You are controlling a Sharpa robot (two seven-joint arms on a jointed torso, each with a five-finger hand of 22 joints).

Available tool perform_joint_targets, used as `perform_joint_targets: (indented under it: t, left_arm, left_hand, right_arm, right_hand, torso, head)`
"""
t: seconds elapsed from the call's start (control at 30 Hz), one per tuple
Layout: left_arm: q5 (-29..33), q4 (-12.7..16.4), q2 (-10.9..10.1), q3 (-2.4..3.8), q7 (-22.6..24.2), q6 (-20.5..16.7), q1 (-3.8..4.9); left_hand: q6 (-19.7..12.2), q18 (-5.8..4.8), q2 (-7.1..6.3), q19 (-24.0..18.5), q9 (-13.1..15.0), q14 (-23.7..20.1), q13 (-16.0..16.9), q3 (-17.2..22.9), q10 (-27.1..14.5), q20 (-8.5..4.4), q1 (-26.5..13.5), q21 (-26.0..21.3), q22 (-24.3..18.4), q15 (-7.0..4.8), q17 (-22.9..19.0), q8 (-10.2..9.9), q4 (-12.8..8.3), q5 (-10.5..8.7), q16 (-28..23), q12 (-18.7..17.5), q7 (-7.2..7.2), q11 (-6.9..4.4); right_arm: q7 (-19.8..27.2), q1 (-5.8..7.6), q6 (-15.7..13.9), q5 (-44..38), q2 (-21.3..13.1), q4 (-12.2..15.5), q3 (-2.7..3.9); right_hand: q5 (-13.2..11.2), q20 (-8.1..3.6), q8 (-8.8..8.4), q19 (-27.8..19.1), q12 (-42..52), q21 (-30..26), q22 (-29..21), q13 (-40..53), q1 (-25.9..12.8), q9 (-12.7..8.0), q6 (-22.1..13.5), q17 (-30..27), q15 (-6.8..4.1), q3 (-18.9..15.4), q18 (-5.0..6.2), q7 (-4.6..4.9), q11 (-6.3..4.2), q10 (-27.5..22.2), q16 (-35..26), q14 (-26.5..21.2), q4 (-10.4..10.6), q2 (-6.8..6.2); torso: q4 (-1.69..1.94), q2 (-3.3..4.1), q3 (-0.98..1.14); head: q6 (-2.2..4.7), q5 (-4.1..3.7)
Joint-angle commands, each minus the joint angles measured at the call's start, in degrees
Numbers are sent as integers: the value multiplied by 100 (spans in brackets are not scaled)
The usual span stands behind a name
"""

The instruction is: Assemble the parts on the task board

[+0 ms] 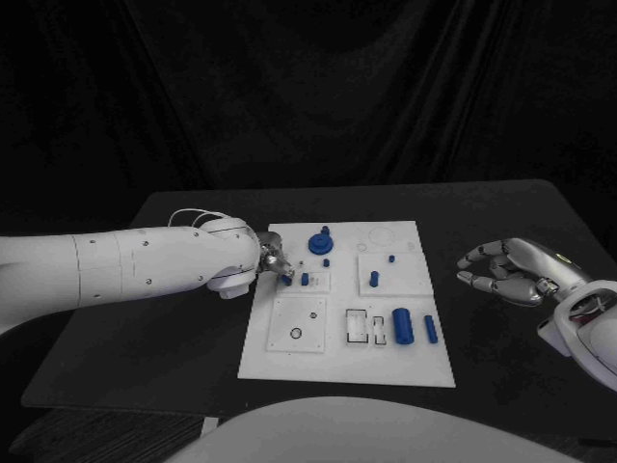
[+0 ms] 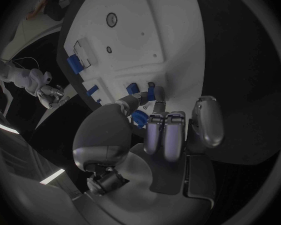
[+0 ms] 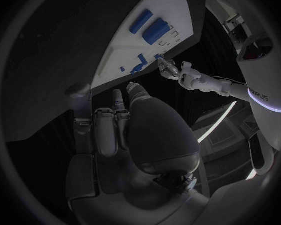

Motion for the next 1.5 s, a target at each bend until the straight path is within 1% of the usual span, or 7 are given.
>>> perform_joint_targets:
  t: [0.03,0.83,0.93,1.07,1.23,1.33,1.5]
  left_arm:
    - [12,24,-3,-22,-5,112,-43]
    - [12,24,-4,-22,-28,159,-57]
    - [12,-5,2,-22,-27,155,-59]
    - [12,-21,7,-22,-25,153,-61]
    - [12,-29,8,-22,-46,176,-62]
    - [12,-31,5,-22,-80,209,-63]
    - [12,-36,1,-22,-147,248,-64]
  left_hand:
    - [-4,47,45,6,9,595,1499,54,597,2,-1,-4,983,-29,1510,-16,-23,8,15,16,-42,-1]
    - [-9,49,49,1,9,595,1499,57,597,1,-3,-13,980,-30,1510,-20,-25,23,15,16,-43,-2]
    - [-24,51,61,-8,-3,595,1499,-32,597,3,-65,-30,975,-27,1510,-46,24,-204,15,16,-37,4]
    - [-24,53,65,-12,-15,595,1499,-108,597,4,-102,-40,973,-23,1510,-61,65,-248,15,16,-34,8]
    - [26,54,103,-23,-255,595,1499,-868,597,39,-305,-75,967,8,1510,-244,471,-1420,15,16,4,43]
    - [38,60,115,-33,-336,595,1499,-1178,597,50,-379,-99,961,27,1510,-302,655,-1686,15,16,32,68]
    - [-72,93,126,-125,-378,595,1499,-1606,597,84,-507,-257,916,68,1510,-363,934,-1881,15,16,87,118]
  right_arm:
    - [-105,-16,12,-13,2,3,3]
    - [-126,-24,31,-13,23,-7,3]
    - [-126,-24,32,-13,24,-7,3]
    - [-127,-24,37,-13,23,-8,3]
    - [-128,-25,44,-13,24,-8,3]
    - [-130,-25,48,-13,25,-10,3]
    - [-130,-26,59,-13,27,-10,3]
  right_hand:
    - [39,-7,-9,16,-22,-9,603,-170,55,-7,45,596,-21,26,14,14,-26,221,-16,333,-3,-6]
    - [50,-7,-11,16,-29,-13,603,-177,64,-10,43,590,-20,34,15,14,-26,218,-20,332,-8,-10]
    - [50,-7,-11,16,-29,-13,603,-177,64,-10,43,590,-20,34,15,14,-26,218,-20,332,-8,-10]
    - [50,-7,-11,16,-29,-13,603,-177,64,-10,43,590,-20,34,15,14,-26,218,-20,332,-8,-10]
    - [63,-7,-11,16,-30,-15,602,-178,74,-12,43,584,-20,42,15,14,-24,217,-25,330,-12,-13]
    - [63,-7,-11,16,-30,-15,602,-178,74,-12,43,584,-20,42,15,14,-24,217,-25,330,-12,-13]
    - [68,-6,-10,16,-30,-18,602,-178,76,-13,46,585,-19,46,15,15,-22,218,-24,331,-12,-14]
  torso:
    - [5,1,1]
    - [-4,-1,4]
    - [-6,1,1]
    - [-3,4,1]
    - [-1,3,2]
    - [2,4,4]
    - [-1,4,2]
  head:
    - [-1,3]
    - [-1,18]
    - [-1,14]
    - [-1,13]
    - [-1,18]
    - [-1,16]
    - [-1,15]
